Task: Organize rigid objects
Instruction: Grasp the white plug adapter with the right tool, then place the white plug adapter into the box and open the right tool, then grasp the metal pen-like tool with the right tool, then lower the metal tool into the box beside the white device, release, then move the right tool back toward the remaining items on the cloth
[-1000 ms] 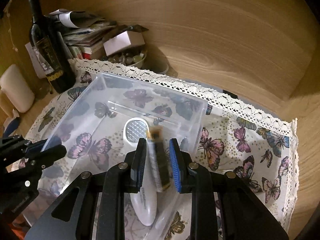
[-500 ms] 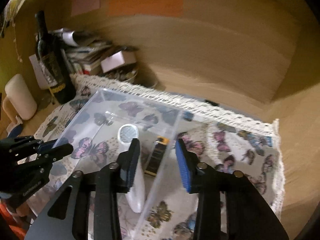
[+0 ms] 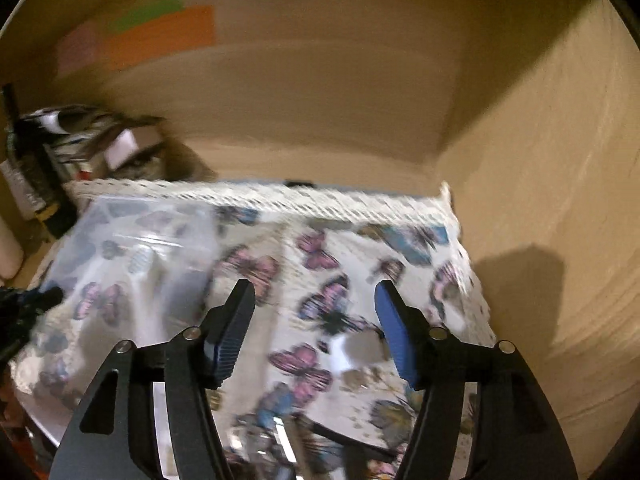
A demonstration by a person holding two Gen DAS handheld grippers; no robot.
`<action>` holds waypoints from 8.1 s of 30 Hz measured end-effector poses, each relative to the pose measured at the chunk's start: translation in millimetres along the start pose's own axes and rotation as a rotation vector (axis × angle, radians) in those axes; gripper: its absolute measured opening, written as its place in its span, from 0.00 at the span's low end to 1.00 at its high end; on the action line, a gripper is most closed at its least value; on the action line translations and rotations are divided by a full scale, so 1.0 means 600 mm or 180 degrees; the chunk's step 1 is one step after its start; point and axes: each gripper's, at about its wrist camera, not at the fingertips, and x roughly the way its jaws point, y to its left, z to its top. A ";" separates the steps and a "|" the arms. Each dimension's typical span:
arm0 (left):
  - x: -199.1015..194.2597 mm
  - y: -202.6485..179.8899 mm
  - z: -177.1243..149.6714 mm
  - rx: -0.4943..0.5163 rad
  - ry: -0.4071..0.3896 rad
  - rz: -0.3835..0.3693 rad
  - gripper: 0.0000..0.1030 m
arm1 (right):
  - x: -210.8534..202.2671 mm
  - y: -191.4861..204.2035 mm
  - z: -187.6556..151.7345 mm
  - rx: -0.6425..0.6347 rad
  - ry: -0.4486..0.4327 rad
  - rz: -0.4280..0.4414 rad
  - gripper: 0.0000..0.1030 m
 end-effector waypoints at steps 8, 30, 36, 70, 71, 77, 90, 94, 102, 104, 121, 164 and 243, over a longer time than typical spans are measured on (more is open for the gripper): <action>-0.001 0.000 -0.001 0.0013 -0.0004 0.0007 0.11 | 0.066 -0.034 -0.038 0.0137 0.0414 -0.0046 0.57; 0.000 -0.001 -0.001 0.0011 -0.0005 0.0009 0.11 | 0.050 -0.018 -0.030 0.0060 0.0270 0.0048 0.35; 0.000 -0.001 -0.001 0.0011 -0.0005 0.0008 0.11 | 0.010 0.014 -0.002 -0.0106 0.0036 0.0108 0.35; -0.001 -0.002 0.000 0.0006 -0.0007 0.0007 0.11 | 0.045 0.220 0.029 -0.1011 0.0131 0.0745 0.35; -0.001 -0.002 -0.001 0.0007 -0.0008 0.0008 0.11 | 0.049 0.221 0.028 -0.1017 0.0155 0.0757 0.35; -0.001 -0.002 0.000 0.0011 -0.0009 0.0006 0.11 | 0.059 0.231 0.026 -0.1093 0.0204 0.0684 0.35; 0.000 -0.003 -0.001 0.0029 -0.0011 0.0011 0.11 | 0.006 0.194 0.028 -0.0910 -0.0026 0.0664 0.41; 0.000 -0.002 -0.001 0.0032 -0.0010 0.0010 0.11 | -0.025 0.160 0.028 -0.0775 -0.0145 0.0573 0.41; 0.000 -0.003 -0.001 0.0030 -0.0011 0.0012 0.11 | -0.070 0.076 0.010 -0.0466 -0.0260 0.0204 0.50; 0.000 -0.003 -0.001 0.0032 -0.0011 0.0014 0.11 | -0.071 0.059 0.001 -0.0391 -0.0217 0.0150 0.50; 0.001 -0.003 -0.001 0.0030 -0.0013 0.0016 0.11 | 0.003 0.021 -0.132 -0.0208 0.0614 0.0203 0.28; 0.001 -0.004 -0.002 0.0032 -0.0013 0.0017 0.11 | -0.120 0.100 0.023 -0.0366 -0.0741 0.0593 0.14; 0.003 -0.006 0.003 0.0032 -0.0026 0.0000 0.11 | -0.002 -0.058 -0.185 0.0504 0.0528 -0.0185 0.24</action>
